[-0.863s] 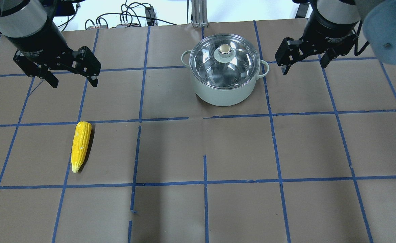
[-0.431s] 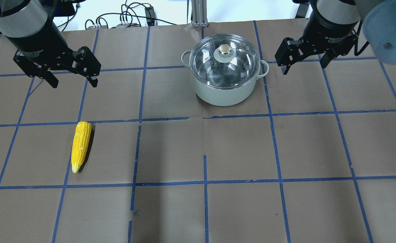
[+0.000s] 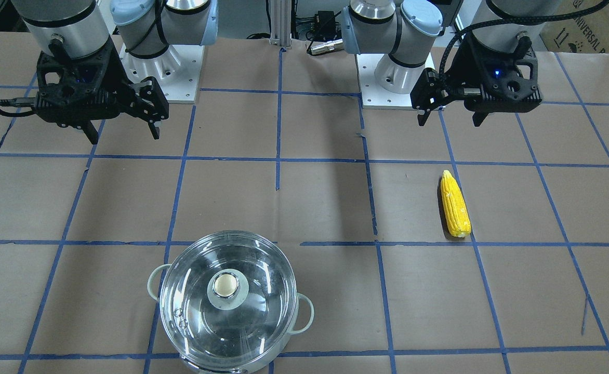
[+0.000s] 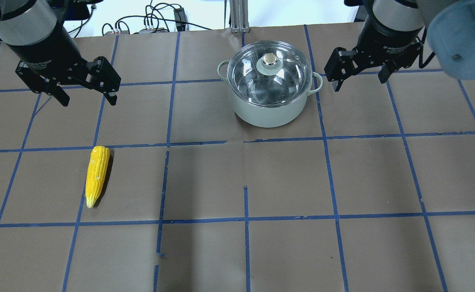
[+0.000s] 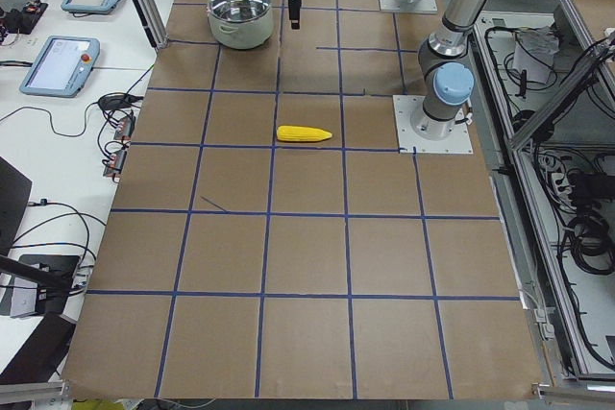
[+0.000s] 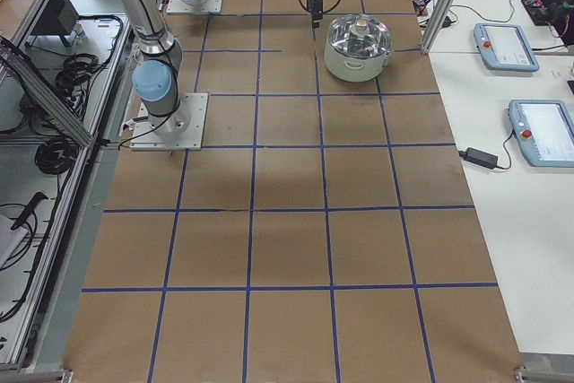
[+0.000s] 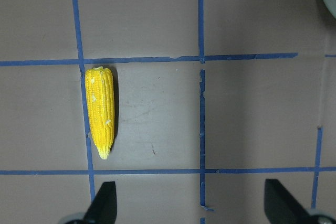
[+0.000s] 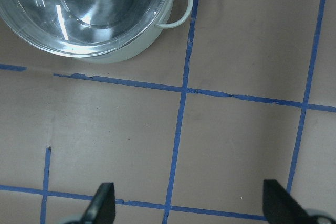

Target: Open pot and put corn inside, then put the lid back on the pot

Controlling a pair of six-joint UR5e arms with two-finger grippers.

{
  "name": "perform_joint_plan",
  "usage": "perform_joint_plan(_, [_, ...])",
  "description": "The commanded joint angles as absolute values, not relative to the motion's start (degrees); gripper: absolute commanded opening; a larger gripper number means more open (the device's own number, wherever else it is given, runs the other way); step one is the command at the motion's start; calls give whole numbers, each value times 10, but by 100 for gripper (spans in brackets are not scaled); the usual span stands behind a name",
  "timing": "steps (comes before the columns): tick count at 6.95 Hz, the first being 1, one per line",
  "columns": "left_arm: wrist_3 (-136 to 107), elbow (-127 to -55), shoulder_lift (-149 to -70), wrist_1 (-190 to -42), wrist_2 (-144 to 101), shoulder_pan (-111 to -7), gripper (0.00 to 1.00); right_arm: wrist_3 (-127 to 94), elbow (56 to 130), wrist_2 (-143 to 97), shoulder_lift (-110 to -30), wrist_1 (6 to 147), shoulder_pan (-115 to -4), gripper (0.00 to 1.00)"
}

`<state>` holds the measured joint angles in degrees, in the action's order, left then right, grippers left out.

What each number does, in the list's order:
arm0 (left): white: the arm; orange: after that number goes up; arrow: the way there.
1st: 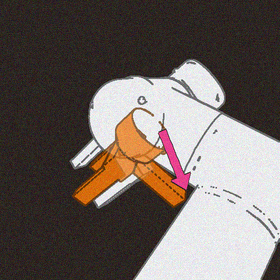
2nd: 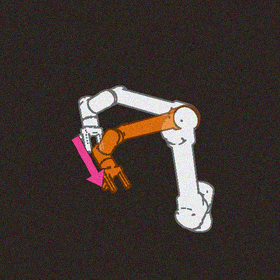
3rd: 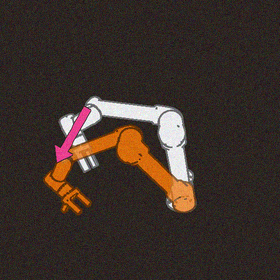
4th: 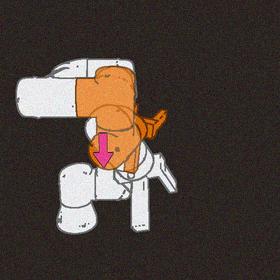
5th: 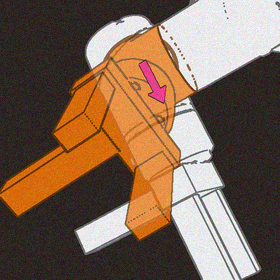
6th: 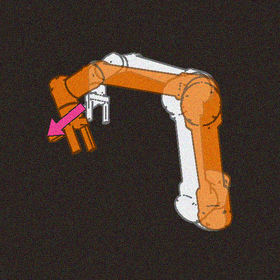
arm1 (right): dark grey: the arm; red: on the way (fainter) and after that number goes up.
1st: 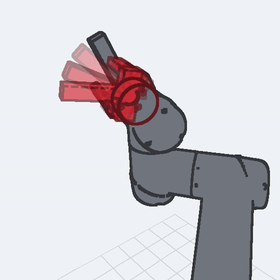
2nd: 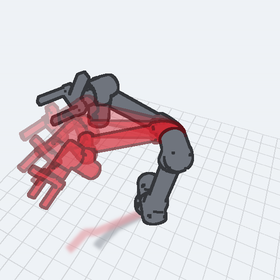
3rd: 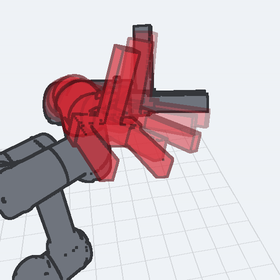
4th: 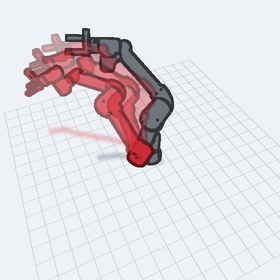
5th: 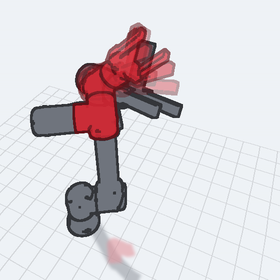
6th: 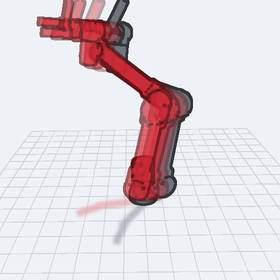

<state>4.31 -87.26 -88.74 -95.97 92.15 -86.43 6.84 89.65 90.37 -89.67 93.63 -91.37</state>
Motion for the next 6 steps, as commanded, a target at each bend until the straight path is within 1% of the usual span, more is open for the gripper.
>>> perform_joint_plan(1, [43,-873,-889,-957,921,-865,100,64,896,903,-876,960,-931,99])
perform_joint_plan(2, [43,-873,-889,-957,921,-865,100,46,886,907,-844,998,-956,99])
perform_joint_plan(4, [43,-873,-889,-959,921,-865,100,12,777,906,-741,1006,-994,98])
perform_joint_plan(6, [42,-873,-887,-961,921,-865,100,2,704,897,-657,1013,-1011,98])
